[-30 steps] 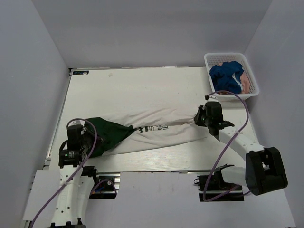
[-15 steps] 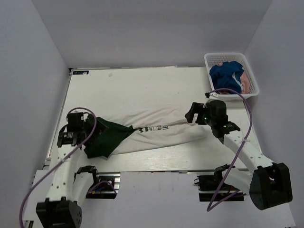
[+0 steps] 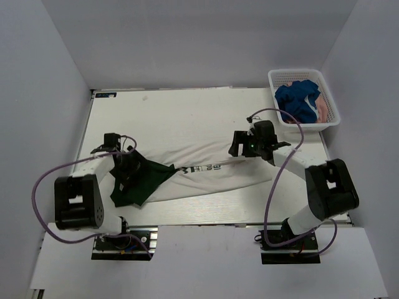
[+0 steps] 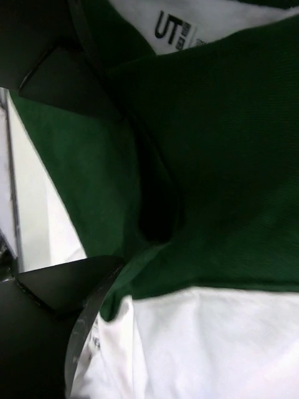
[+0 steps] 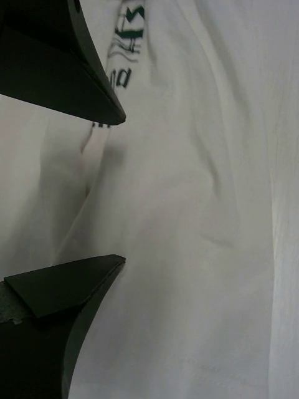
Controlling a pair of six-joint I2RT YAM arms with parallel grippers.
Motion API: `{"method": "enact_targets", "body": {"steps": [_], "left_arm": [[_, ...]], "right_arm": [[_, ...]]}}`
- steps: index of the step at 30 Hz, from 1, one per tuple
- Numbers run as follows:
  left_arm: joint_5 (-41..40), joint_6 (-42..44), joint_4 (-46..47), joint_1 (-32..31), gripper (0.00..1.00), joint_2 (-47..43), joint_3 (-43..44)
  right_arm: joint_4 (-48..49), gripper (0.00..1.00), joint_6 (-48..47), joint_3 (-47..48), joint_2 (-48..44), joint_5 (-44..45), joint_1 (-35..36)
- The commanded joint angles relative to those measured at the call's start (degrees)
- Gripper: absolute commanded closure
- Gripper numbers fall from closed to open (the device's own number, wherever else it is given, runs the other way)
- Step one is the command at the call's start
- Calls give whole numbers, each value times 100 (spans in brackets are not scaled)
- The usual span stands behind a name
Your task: Fold and stack the t-shirts
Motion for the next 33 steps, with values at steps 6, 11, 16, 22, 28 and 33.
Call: {"method": "enact_targets", "body": {"steps": [6,11,16,22,28,33], "left_arm": [[-594,59,-88,-12,0,2112,1158],[-735,120,-36,-12,0,2885,1878],[-648,490,-36,-135,0,4236,3651],[-340,1008,-676,-381,0,5890,6366],[1361,1106,522,-583,0,7437,8629],[1815,123,2442,-785,0,8001,9172]], "right_arm": [[-1319,10,644,649,866,2639,-457],[-1172,10,391,623,165,2671,-696],[-435,10,-541,237,-750,1286,-538],[-659,10,-1077,402,-620,685,-309],[-609,10,-463,0,-119,271,68],[-906,10,-410,-150,233,351,393]]}}
